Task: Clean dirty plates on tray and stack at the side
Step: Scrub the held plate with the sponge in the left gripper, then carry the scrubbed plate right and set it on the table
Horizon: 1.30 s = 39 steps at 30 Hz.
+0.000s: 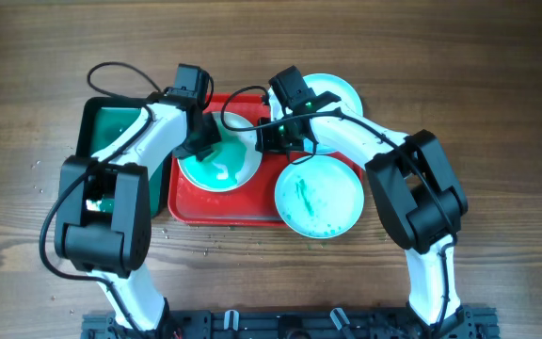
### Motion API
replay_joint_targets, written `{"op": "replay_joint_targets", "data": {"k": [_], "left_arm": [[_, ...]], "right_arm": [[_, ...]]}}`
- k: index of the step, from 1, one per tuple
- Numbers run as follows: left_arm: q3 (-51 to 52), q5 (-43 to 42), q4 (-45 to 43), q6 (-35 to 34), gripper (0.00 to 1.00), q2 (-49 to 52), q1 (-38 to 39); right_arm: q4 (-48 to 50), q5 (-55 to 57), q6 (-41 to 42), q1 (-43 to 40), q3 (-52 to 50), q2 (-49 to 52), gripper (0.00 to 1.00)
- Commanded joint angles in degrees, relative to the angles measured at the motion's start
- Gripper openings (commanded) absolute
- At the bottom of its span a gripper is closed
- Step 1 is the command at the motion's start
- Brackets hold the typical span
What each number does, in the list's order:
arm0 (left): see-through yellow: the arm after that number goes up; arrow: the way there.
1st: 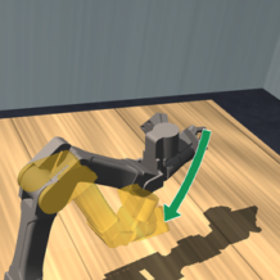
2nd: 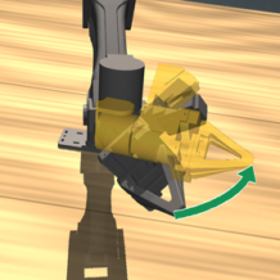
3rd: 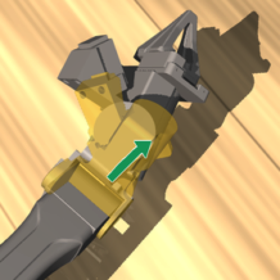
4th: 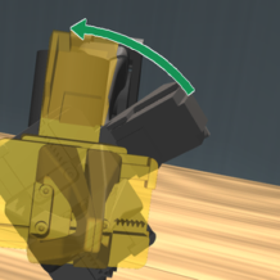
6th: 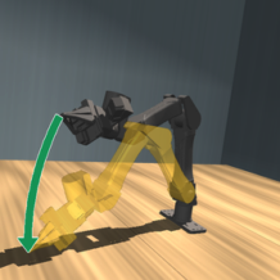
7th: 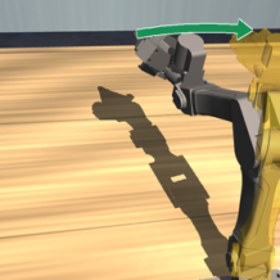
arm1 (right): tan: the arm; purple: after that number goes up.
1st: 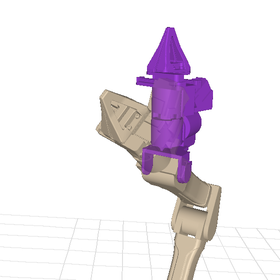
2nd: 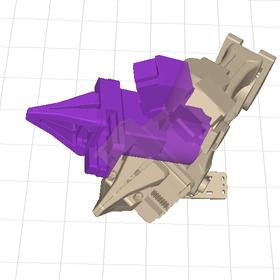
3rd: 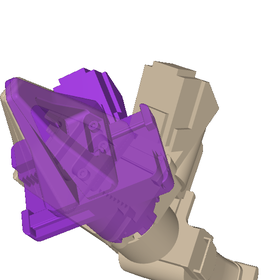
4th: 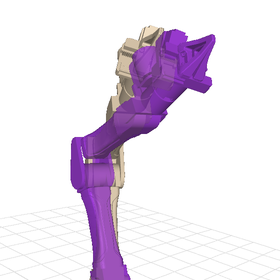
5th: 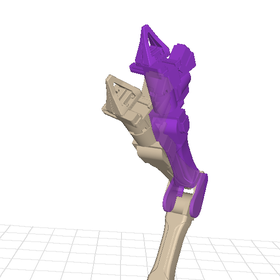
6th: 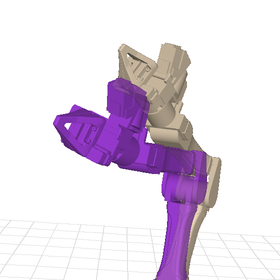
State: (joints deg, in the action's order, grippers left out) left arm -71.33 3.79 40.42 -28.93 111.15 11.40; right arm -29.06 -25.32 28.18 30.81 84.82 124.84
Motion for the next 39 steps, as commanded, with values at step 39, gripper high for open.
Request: {"op": "replay_joint_targets", "data": {"k": [39], "left_arm": [[-30.1,-4.9,26.6,-4.5,0.04,-9.8,-9.4]], "right_arm": [[-15.0,66.7,-2.8,14.8,0.6,-22.3,0.04]]}}
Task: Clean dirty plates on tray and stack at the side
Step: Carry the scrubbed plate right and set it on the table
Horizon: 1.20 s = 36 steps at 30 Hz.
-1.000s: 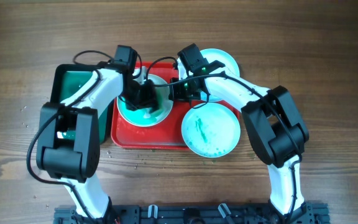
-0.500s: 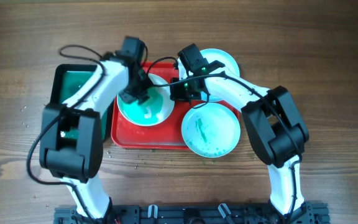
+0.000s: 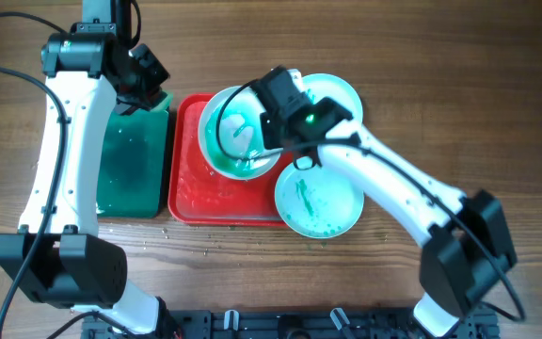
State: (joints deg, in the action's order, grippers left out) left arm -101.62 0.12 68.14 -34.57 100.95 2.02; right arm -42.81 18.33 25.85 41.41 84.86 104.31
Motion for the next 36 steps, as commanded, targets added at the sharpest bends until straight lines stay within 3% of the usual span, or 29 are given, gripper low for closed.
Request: {"op": "replay_joint_targets", "data": {"k": [1,10,14,17,24,25,26,28,30,33,36], "left_arm": [[0.2,-1.7,-1.5,1.1,0.04,0.4,0.0],[0.3,-2.2,-1.7,1.1,0.04,0.4,0.1],[0.3,-1.5,-3.0,1.2,0.04,0.4,0.0],[0.3,-1.6,-3.5,1.2,0.04,0.4,0.0],[0.3,-1.6,-3.4,1.2,0.04,0.4,0.1],[0.3,-1.6,-3.4,1.2,0.04,0.4,0.1],[0.3,-1.6,-3.4,1.2,0.04,0.4,0.1],[0.8,-1.6,-3.2,1.2,0.04,0.4,0.3],[1.6,-1.5,-3.3,1.2,0.04,0.4,0.3],[2.4,-1.6,-3.2,1.2,0.04,0.4,0.4],[2.4,-1.6,-3.2,1.2,0.04,0.5,0.4]], "right_arm": [[-1.8,26.4,-0.6,5.4,0.6,-1.7,0.04],[-3.7,45.9,-5.6,15.4,0.6,-1.7,0.04],[2.2,61.1,-15.5,19.5,0.6,-1.7,0.04],[7.6,62.9,-21.4,21.2,0.6,-1.7,0.04],[5.5,47.9,-19.6,21.4,0.0,-1.7,0.04],[4.8,45.7,-17.8,21.4,0.0,-1.7,0.04],[0.5,43.3,-10.6,20.8,0.0,-1.9,0.04],[-1.9,41.7,-6.6,19.6,0.0,-2.3,0.04],[-4.3,30.5,-6.1,19.5,0.0,-3.7,0.04],[-6.3,26.2,-0.8,17.1,0.0,-6.8,0.04],[-5.5,12.2,-2.7,11.1,0.3,-11.2,0.04]]}}
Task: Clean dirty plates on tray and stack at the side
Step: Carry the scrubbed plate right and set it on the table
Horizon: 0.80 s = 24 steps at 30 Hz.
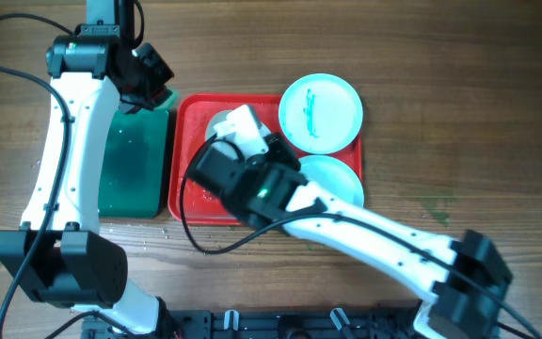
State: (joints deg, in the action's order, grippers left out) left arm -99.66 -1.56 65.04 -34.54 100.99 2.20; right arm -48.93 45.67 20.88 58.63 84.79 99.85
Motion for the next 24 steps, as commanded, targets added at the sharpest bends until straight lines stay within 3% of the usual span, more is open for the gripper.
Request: {"op": "replay_joint_targets", "data": {"k": [1,4,7,14,19,24], "left_arm": [[0.5,0.0,0.0,1.1,0.04,0.4,0.5],[0.5,-0.1,0.2,1.1,0.04,0.8,2.4],[0.5,-0.1,0.2,1.2,0.04,1.5,5.3],[0.5,-0.1,-0.2,1.3,0.04,3.3,7.7],[0.5,-0.1,-1.2,1.3,0.04,3.4,7.7],[0.5,-0.1,-1.3,1.3,0.04,3.4,7.7]], "right_arm": [[0.6,-22.0,1.7,-9.2,0.3,-8.2,0.04],[-0.5,-37.0,1.8,-19.6,0.3,-11.5,0.04],[-4.8,-47.4,3.5,-35.4,0.3,-13.3,0.04],[-8.3,-50.0,3.7,-63.2,-4.2,-13.0,0.04],[-2.7,-49.0,4.7,-73.4,-14.7,-13.0,0.04],[8.2,-48.2,6.3,-75.8,-27.4,-13.1,0.04]]}}
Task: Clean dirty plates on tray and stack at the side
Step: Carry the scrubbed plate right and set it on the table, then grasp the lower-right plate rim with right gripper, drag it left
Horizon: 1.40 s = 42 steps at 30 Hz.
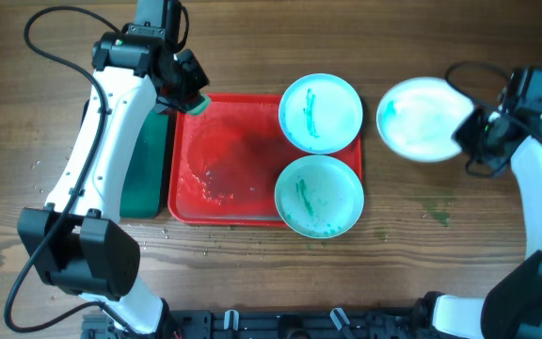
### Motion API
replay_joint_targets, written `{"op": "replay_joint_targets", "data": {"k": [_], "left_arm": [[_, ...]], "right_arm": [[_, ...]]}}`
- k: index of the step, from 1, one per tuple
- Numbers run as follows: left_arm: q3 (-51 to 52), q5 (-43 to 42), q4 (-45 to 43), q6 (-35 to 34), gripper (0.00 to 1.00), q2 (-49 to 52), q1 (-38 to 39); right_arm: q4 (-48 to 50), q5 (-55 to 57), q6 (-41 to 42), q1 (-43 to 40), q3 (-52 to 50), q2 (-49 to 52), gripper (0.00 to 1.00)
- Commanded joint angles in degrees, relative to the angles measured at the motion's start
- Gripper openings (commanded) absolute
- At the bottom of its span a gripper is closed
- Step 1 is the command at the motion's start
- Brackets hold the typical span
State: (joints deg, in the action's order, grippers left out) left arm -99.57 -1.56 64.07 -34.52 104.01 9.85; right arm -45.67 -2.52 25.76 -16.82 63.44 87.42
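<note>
Two pale teal plates smeared with green lie on the right half of the red tray [224, 202]: the far plate [320, 113] and the near plate [318, 195]. A third plate [420, 120], mostly white with a green trace at its left edge, is off the tray to the right over the wooden table. My right gripper [469, 135] is shut on its right rim. At the tray's far left corner, my left gripper [184, 87] is shut on a green sponge [199, 104].
A dark green basin [144, 179] stands along the tray's left side, partly under the left arm. Wet smears and crumbs cover the tray's left half. A green stain [438, 212] marks the table at the right.
My right gripper was over the tray's left half; now it holds the plate over the table to the right of the tray. My left gripper has moved from the basin's far end to the tray's far left corner.
First both grippers were at a green-smeared plate on the tray's left half. Then the left gripper stood at the basin's far end while the right held the plate tilted over the tray. Now that plate is off the tray at the right, and the tray's left half is bare.
</note>
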Motion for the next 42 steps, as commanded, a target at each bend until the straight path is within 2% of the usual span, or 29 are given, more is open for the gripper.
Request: {"op": "replay_joint_targets", "data": {"k": [1,4,8,10,11,12,13,17,19,23,26,31,42], "left_arm": [[0.4,-0.1,-0.5,1.3,0.04,0.4,0.1],[0.4,-0.1,-0.9,1.3,0.04,0.4,0.1],[0.4,0.0,-1.1,1.3,0.04,0.4,0.1],[0.4,0.1,-1.0,1.3,0.04,0.4,0.1],[0.4,0.1,-1.0,1.3,0.04,0.4,0.1],[0.4,0.1,-1.0,1.3,0.04,0.4,0.1],[0.4,0.1,-0.8,1.3,0.04,0.4,0.1],[0.4,0.1,-0.2,1.3,0.04,0.4,0.1],[0.4,0.1,-0.2,1.3,0.04,0.4,0.1],[0.4,0.1,-0.2,1.3,0.04,0.4,0.1],[0.4,0.1,-0.2,1.3,0.04,0.4,0.1],[0.4,0.1,-0.2,1.3,0.04,0.4,0.1],[0.4,0.1,-0.2,1.3,0.04,0.4,0.1]], "right_arm": [[7.6,0.0,1.4,-0.4,-8.2,-0.6,0.04],[14.7,3.7,4.7,-0.4,-14.9,-0.6,0.04],[25.3,4.7,2.8,-0.4,-21.4,-0.6,0.04],[27.5,4.0,1.6,-0.3,-21.9,-0.6,0.06],[27.3,1.7,-1.0,-0.1,-21.2,-0.7,0.29],[25.8,0.3,-1.9,0.0,-20.2,-0.7,0.38],[23.4,-0.5,-1.9,0.1,-18.8,-0.7,0.43],[7.1,-2.6,-5.2,1.4,-8.1,-1.2,0.45],[-0.5,-8.5,-10.0,3.2,-1.9,-1.2,0.45],[-4.5,-15.4,-16.0,8.2,-0.8,-1.1,0.45],[-7.6,-15.3,-18.2,14.2,-1.5,-0.6,0.45],[-6.7,-13.6,-17.7,22.9,-6.1,0.2,0.43],[-0.7,-13.6,-16.2,27.3,-12.8,4.8,0.34]]}}
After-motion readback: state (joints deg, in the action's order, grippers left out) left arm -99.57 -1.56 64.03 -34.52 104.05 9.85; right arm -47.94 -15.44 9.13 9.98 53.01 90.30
